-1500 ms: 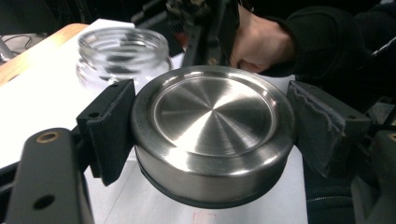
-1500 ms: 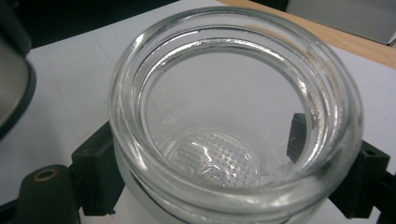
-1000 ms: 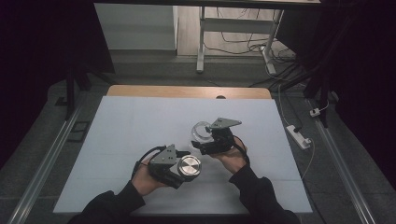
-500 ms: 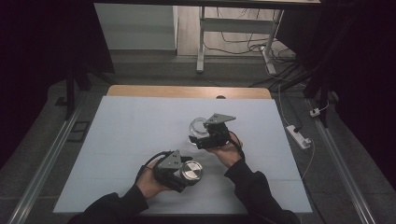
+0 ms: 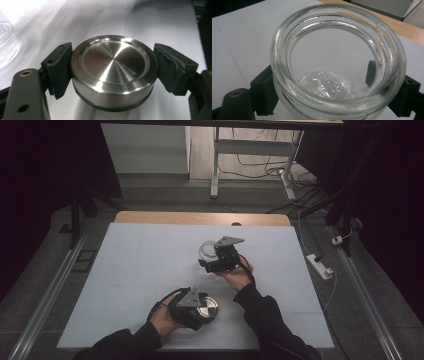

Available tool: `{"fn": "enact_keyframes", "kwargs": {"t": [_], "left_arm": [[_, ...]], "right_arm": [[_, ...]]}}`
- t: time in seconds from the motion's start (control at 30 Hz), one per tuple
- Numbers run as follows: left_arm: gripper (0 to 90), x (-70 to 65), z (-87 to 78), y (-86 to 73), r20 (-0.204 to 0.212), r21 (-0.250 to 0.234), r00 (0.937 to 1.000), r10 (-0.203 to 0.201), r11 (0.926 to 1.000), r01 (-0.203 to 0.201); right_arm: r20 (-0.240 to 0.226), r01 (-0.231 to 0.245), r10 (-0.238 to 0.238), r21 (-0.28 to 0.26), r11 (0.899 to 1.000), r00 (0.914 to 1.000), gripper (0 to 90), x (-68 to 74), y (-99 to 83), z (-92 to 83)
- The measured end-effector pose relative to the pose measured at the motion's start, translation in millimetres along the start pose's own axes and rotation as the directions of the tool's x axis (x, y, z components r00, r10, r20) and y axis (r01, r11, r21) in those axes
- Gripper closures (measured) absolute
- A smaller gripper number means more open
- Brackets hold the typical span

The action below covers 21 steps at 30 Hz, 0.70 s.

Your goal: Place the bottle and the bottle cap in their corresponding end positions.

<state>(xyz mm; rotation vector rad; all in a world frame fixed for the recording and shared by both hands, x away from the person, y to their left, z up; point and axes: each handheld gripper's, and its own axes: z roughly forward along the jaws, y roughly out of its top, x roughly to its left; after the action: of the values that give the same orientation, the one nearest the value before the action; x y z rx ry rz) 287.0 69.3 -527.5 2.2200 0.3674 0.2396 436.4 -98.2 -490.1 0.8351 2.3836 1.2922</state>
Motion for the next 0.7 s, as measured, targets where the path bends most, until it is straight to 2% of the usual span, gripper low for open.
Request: {"fn": "enact_keyframes", "kwargs": {"t": [0.17, 0.4, 0.7], "left_arm": [[20.6, 4.2, 1.6, -2.3, -0.016, 0.014, 0.9997, -0.018, 0.9997, 0.019], [20.6, 8.7, 5.9, -5.6, -0.044, 0.06, 0.9983, -0.039, 0.9974, 0.041], [20.6, 13.9, 7.0, -6.5, -0.014, 0.068, 0.9963, -0.085, 0.994, 0.086]], "right_arm": [[0.007, 0.003, -0.003, 0.01, 1.0, 1.0, 14.8, -1.5, 1.0, 6.6], [0.031, 0.013, -0.014, 0.038, 0.999, 0.9994, 14.8, -4.1, -0.3, 12.4], [0.014, 0.019, -0.02, 0.072, 0.997, 0.9997, 14.7, -4.7, -6.0, 19.1]]}}
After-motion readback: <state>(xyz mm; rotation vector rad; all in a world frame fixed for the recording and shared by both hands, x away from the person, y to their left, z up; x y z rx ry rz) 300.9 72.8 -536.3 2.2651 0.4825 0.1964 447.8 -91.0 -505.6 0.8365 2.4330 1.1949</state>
